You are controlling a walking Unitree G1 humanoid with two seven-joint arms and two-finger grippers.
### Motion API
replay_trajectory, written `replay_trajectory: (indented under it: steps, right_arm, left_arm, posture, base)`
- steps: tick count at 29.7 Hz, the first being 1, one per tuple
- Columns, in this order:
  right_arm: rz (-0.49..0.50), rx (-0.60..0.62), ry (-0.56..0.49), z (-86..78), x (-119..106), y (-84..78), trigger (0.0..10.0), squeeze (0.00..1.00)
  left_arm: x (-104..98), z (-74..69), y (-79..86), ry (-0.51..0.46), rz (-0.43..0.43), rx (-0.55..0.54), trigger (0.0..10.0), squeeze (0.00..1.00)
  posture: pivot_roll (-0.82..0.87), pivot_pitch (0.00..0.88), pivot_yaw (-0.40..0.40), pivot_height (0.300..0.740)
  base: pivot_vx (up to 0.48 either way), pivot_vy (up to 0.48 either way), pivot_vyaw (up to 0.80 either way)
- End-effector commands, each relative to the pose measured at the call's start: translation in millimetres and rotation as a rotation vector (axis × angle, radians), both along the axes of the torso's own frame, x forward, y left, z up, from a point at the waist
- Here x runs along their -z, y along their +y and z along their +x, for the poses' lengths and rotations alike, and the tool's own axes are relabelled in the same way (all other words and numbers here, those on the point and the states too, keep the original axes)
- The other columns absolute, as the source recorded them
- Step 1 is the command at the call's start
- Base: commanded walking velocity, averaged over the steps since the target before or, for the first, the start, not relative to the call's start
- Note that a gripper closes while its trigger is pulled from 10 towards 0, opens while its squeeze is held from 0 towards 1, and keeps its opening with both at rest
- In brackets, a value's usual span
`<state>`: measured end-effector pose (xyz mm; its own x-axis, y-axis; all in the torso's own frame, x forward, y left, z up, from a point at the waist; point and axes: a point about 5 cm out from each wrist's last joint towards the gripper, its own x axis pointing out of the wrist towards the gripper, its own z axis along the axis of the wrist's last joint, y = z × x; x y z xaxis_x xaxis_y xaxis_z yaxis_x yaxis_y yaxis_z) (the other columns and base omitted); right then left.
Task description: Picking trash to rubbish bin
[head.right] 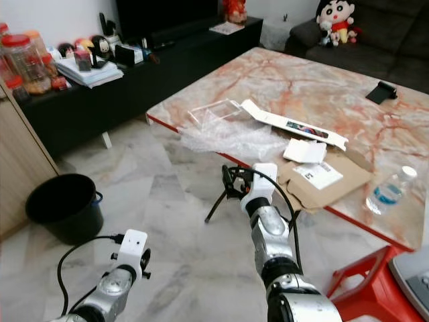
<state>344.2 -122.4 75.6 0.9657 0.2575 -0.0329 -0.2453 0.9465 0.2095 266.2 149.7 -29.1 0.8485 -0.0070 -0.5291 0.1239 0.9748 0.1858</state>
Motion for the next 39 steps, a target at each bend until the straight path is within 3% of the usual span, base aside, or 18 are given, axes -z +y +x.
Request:
replay_trajectory:
  steps: [1,22,39]
  right_arm:
    - [0.009,0.002,0.002,1.6,-1.9,-1.4,10.0,0.0]
    - [0.053,0.002,-0.016,3.4,-6.2,-1.6,10.0,0.0]
    - [0.047,0.004,-0.038,3.4,-8.4,-2.3,10.0,0.0]
  left_arm:
    - [-3.0,3.6,-1.3,-0.012,-0.007,-0.002,10.0,0.0]
    - [-2.8,3.6,-4.6,-0.008,-0.018,0.012,10.0,0.0]
    - [-3.3,4.0,-7.4,-0.012,-0.028,0.024,10.0,0.0]
  posture:
    - [-0.06,0.03,-0.049,0.74]
    - [-0.06,0.029,-0.049,0.74]
    - [-0.06,0.03,-0.052,0.74]
  base:
    - [0.27,0.0,0.0]
    - [0.271,0.0,-0.2]
    - [0.272,0.0,0.0]
